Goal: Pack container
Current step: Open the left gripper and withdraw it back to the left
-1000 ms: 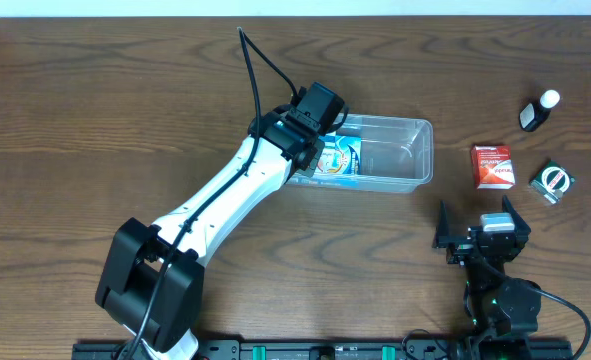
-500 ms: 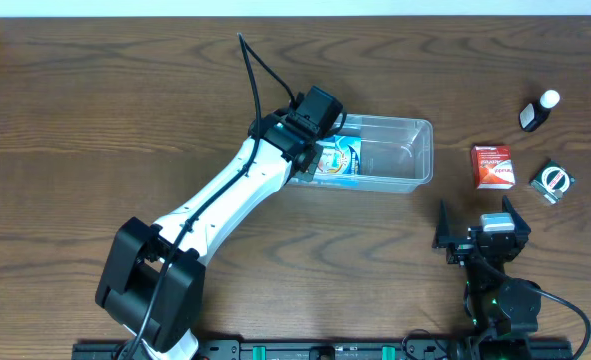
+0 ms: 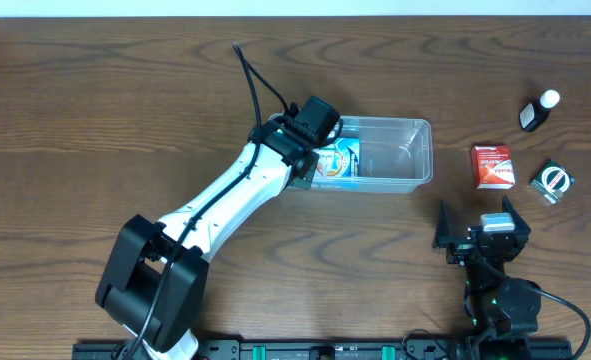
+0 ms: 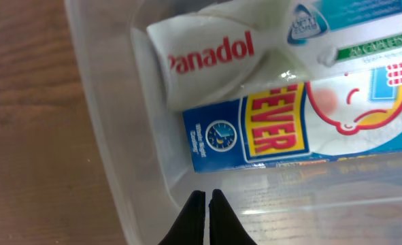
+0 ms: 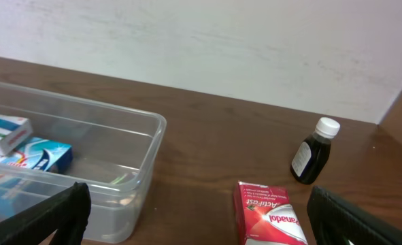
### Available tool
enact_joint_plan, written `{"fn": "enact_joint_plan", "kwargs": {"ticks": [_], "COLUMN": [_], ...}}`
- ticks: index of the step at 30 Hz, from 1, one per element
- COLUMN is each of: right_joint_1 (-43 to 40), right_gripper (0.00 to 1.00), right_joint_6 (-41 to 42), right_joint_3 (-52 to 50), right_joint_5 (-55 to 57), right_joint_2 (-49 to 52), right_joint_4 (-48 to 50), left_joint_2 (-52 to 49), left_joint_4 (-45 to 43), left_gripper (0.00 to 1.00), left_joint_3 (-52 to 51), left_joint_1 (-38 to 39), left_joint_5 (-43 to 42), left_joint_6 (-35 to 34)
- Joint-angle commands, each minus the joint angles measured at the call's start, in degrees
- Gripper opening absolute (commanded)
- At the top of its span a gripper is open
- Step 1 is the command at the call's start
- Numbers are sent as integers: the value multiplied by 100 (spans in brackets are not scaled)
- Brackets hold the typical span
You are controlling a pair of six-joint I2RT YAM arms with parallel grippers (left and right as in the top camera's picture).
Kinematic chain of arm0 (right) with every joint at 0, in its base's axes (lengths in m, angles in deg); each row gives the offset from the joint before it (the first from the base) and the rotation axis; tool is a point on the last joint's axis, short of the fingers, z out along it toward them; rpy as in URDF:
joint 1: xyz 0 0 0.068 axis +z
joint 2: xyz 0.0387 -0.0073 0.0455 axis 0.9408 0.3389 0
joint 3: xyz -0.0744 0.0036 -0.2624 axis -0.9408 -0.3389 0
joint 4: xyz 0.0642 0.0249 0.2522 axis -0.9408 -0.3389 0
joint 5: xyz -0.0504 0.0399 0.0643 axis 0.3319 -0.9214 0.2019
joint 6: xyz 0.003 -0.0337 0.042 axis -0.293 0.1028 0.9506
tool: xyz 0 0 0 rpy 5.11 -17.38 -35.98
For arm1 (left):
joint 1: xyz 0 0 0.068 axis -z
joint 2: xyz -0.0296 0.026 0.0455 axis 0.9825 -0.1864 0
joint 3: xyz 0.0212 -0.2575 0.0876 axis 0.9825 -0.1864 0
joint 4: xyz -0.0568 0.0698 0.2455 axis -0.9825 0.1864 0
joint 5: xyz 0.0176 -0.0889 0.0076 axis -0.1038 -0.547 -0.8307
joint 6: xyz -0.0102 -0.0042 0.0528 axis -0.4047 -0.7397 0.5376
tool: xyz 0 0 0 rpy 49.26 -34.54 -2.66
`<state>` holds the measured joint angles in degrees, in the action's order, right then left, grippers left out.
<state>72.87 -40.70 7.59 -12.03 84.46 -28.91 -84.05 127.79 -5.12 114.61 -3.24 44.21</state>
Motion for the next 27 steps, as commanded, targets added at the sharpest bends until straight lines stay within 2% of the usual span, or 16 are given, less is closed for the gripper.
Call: {"fn": "enact_joint_plan", "kwargs": {"ticks": [1, 8, 13, 22, 25, 26, 27], "right_joint_1": [-46, -46, -46, -46, -46, -46, -46], "right_gripper": [99, 99, 99, 99, 99, 99, 99], "right_joint_6": [-22, -22, -22, -22, -22, -22, -22], "right_joint_3": [-9, -9, -9, -9, -9, -9, -9], "right_joint_5": [-2, -2, -2, -2, -2, -2, -2], "right_joint_2": [-31, -31, -31, -31, -31, -31, -31], "right_joint_4": [-22, -24, -22, -22, -24, -22, -22], "left_joint_2": [-31, -22, 48, 785, 1097, 1172, 1235], "left_joint_4": [22, 15, 15, 13, 94, 140, 186], "left_gripper": [6, 6, 6, 7, 17, 17, 28], "left_joint_3": [-114, -20, 400, 1047, 1045, 1045, 1047], "left_joint_1": [-20, -20, -20, -313, -719, -890, -1082], "left_joint_5": [-85, -81, -79, 304, 439, 439, 439], "left_joint_6": [-85, -83, -81, -61, -59, -61, -59]}}
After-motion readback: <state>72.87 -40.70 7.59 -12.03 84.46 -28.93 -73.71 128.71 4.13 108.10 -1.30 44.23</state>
